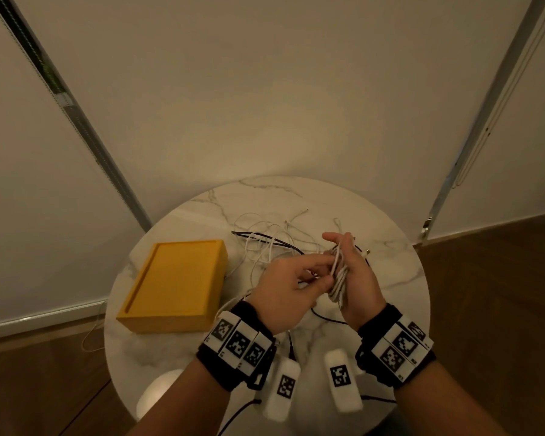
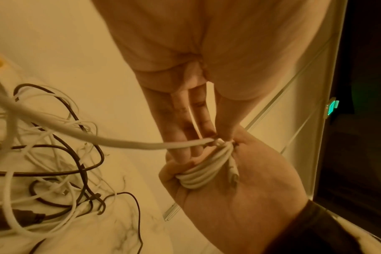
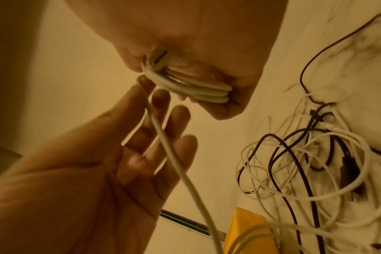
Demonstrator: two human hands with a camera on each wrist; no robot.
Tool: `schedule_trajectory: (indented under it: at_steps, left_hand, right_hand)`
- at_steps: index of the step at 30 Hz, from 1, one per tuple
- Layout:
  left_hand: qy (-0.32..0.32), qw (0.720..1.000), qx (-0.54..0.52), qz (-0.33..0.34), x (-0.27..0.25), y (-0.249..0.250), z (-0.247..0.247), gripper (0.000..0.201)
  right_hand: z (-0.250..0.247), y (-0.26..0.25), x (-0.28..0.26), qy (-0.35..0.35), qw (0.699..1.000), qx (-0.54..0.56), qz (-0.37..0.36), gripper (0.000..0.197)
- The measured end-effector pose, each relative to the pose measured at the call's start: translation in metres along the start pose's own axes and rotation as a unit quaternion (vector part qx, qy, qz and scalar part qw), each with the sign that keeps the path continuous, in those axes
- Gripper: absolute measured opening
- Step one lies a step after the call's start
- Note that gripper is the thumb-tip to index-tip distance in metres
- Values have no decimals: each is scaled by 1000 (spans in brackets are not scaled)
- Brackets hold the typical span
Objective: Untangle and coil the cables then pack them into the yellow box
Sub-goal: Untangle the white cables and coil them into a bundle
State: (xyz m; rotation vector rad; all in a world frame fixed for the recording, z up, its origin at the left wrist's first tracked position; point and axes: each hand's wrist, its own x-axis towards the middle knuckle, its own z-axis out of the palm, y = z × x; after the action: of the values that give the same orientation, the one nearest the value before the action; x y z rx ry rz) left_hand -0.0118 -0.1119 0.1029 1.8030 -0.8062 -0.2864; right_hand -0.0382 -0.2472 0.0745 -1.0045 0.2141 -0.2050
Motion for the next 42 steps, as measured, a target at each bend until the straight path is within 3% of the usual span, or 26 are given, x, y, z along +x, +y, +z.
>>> schedule_trajectory:
  at_steps: [4,11,16,23,26,30,33,35,37,40,42]
  left_hand:
    - [9,999,24,38,1,-3,3,30]
    - [9,998,36,48,1,-4,-1,23]
    - [-27,993,91,70,0,-4,-3,13]
    - [-43,978,190,79,-1,-3,-8,16]
    - [-31,975,210,70,-1,-7,-7,14]
    - [-15,988,135,69,-3,-9,-7,22]
    - [76,986,114,90,-6,-16,-6,28]
    - [143,984,76,67,-8,-25,-9,17]
    - [160,985,64,-3,-10,-33,-14,16]
    - [17,983,-28,-182,-17,-26,-15,31]
    - [-67,967,-43,-241,-22,-23,-12,42]
  right_hand:
    - [9,-2,-4,-4,1000,0,3,49]
    - [13,3,1,5,996,89,31,56]
    - [16,3,1,38,999,24,4,39]
    - [19,6,2,66,994,67,58,32]
    - [21,6,3,73,995,50,52,35]
    - [19,7,7,93,992,57,70,31]
    - [20,0,9,83,993,69,46,37]
    - [22,-8,9,71,992,102,30,37]
    - [21,-12,10,63,991,116,20,35]
    - [22,-13,9,58,991,120,17,35]
    - [23,-12,9,56,991,119,14,34]
